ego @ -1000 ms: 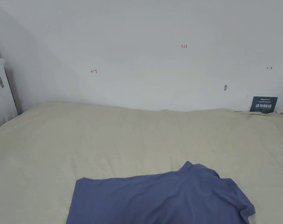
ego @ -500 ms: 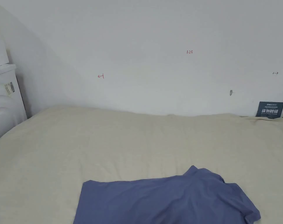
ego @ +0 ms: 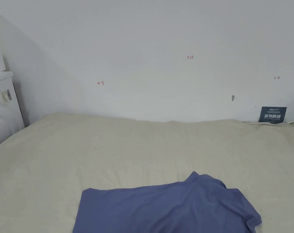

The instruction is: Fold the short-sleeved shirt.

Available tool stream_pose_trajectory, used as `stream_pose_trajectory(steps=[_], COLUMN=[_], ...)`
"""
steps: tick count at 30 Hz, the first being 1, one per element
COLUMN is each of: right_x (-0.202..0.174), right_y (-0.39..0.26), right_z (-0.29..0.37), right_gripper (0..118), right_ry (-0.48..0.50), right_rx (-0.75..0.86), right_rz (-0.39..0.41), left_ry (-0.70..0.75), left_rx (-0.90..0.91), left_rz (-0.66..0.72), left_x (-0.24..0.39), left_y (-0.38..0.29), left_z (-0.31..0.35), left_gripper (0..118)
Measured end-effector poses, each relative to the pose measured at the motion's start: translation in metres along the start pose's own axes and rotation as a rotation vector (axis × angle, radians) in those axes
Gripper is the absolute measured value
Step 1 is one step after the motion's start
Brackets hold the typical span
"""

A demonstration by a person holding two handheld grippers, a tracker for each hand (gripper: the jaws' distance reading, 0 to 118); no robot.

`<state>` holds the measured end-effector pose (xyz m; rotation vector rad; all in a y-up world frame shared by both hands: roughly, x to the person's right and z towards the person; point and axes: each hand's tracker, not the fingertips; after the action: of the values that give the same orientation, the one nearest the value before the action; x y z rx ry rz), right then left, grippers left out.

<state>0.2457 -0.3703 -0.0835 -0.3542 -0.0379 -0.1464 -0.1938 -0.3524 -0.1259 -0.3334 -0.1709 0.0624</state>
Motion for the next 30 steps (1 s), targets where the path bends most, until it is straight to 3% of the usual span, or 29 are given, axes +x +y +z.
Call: stream_pose_trajectory(steps=[1, 2, 7, 19, 21, 24, 25, 26, 30], right_x=[0.0, 0.001, 0.005, -0.006, -0.007, -0.01, -0.011, -0.012, -0.011], right_y=[-0.002, -0.004, -0.01, -0.017, -0.019, -0.023, -0.024, -0.025, -0.031], right_z=[0.001, 0.002, 0.007, 0.001, 0.0, -0.001, -0.001, -0.001, -0.005], right_gripper=[7, 0, 0, 0, 0, 0, 0, 0, 0], right_ry=[0.0, -0.007, -0.017, 0.019, 0.04, 0.055, 0.057, 0.057, 0.056], right_rx=[-0.002, -0.008, -0.03, -0.078, -0.091, -0.111, -0.119, -0.127, -0.148], right_rz=[0.0, -0.005, -0.075, -0.031, -0.049, -0.05, -0.042, -0.032, -0.02], left_ry=[-0.02, -0.029, -0.026, 0.001, 0.002, 0.008, 0.0, -0.003, -0.023], left_rx=[-0.006, -0.013, -0.035, -0.156, -0.262, -0.347, -0.381, -0.425, -0.494], left_rz=[0.031, 0.062, 0.052, 0.045, 0.027, 0.019, 0.018, 0.006, -0.013], left_x=[-0.001, -0.003, 0.0, -0.012, -0.013, -0.014, -0.015, -0.013, -0.008], left_y=[-0.001, -0.002, -0.016, -0.045, -0.058, -0.079, -0.084, -0.09, -0.107], left_z=[0.001, 0.003, 0.009, 0.004, -0.008, -0.02, -0.024, -0.027, -0.04], left_gripper=[4, 0, 0, 0, 11, 44, 60, 66, 67])
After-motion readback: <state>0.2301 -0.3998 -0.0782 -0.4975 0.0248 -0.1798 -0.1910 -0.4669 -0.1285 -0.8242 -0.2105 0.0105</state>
